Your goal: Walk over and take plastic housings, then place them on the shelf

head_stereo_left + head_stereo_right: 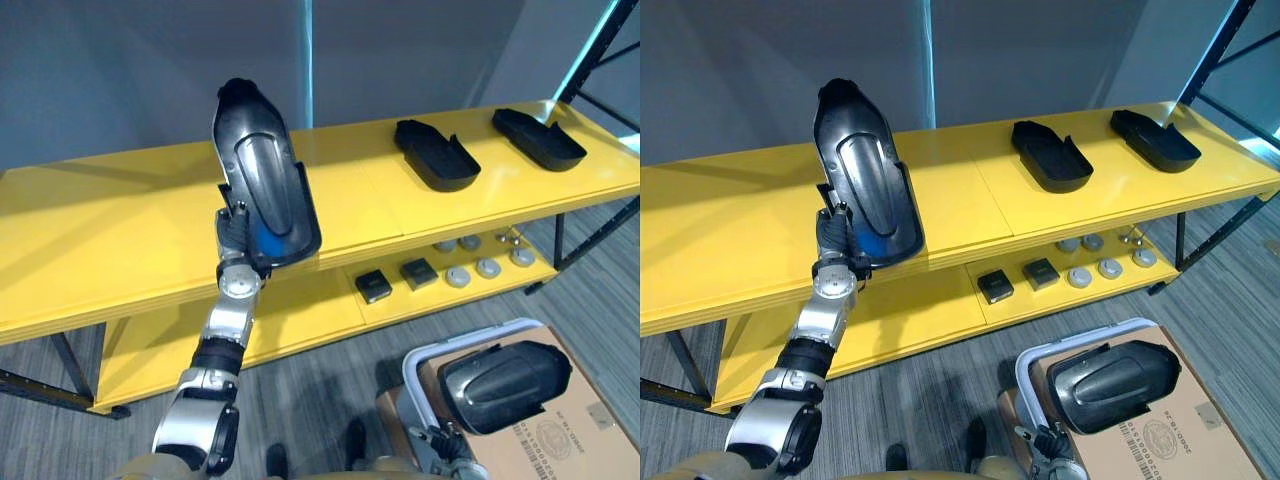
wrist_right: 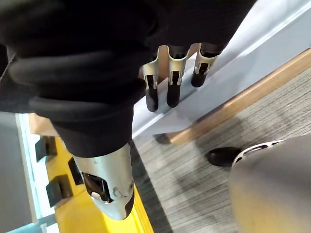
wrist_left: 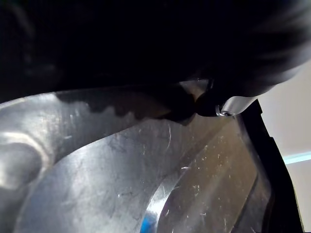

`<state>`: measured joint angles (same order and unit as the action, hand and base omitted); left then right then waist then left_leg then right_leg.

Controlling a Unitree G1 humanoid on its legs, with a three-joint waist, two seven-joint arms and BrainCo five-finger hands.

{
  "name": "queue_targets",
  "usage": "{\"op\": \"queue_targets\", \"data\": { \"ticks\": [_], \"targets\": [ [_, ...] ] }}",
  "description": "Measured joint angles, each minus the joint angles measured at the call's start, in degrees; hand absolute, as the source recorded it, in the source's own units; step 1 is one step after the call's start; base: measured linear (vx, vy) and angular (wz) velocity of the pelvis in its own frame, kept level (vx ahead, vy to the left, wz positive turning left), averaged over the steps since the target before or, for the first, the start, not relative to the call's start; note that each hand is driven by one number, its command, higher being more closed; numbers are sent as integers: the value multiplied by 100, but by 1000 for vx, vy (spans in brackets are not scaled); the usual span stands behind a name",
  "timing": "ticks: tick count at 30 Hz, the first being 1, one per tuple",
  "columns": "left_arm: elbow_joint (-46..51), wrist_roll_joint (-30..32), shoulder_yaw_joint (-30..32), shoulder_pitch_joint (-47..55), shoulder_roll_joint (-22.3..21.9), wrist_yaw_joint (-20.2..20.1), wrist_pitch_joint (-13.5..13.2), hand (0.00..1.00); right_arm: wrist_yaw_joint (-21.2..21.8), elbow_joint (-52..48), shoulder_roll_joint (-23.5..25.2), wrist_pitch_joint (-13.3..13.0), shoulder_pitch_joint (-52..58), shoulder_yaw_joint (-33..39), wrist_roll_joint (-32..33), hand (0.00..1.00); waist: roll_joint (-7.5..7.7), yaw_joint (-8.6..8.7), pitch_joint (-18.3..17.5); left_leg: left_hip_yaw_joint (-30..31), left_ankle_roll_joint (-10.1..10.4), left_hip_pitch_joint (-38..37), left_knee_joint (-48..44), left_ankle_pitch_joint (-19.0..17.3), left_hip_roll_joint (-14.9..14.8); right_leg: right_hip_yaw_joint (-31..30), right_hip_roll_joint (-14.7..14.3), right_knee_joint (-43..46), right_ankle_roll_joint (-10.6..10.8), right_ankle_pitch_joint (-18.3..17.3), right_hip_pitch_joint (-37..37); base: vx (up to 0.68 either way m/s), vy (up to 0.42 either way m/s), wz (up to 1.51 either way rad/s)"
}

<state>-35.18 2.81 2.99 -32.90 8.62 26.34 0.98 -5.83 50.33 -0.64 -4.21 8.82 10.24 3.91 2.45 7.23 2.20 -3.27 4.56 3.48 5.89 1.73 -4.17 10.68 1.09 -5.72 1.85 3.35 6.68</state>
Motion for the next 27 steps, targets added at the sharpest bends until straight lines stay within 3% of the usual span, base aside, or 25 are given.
{"op": "queue_targets", "data": {
  "ticks": [4,5,10,27],
  "targets": [
    [-408,2,139,-256,5,1,117,100,0,0,2,7,0,3,0,0,1,-1,1,-8,15,-13,-1,54,10,-39,4,4,-8,80,0,121,16,-1],
    [-472,1,233,-332,25,8,123,0,-1,1,5,7,0,5,1,0,10,-3,7,-27,36,-24,-2,190,23,-81,15,4,-70,272,-4,163,36,1],
    [-650,7,460,-559,305,9,152,0,36,14,35,13,-100,1,-2,0,-23,5,77,-70,25,-104,-46,213,39,-150,18,48,-247,386,-12,161,38,-2],
    [-912,12,855,-960,401,58,240,0,79,21,10,-26,-118,-1,-2,0,4,-15,231,-87,17,-221,-6,107,84,-157,92,64,-160,296,-136,-43,29,2]
  ]
}}
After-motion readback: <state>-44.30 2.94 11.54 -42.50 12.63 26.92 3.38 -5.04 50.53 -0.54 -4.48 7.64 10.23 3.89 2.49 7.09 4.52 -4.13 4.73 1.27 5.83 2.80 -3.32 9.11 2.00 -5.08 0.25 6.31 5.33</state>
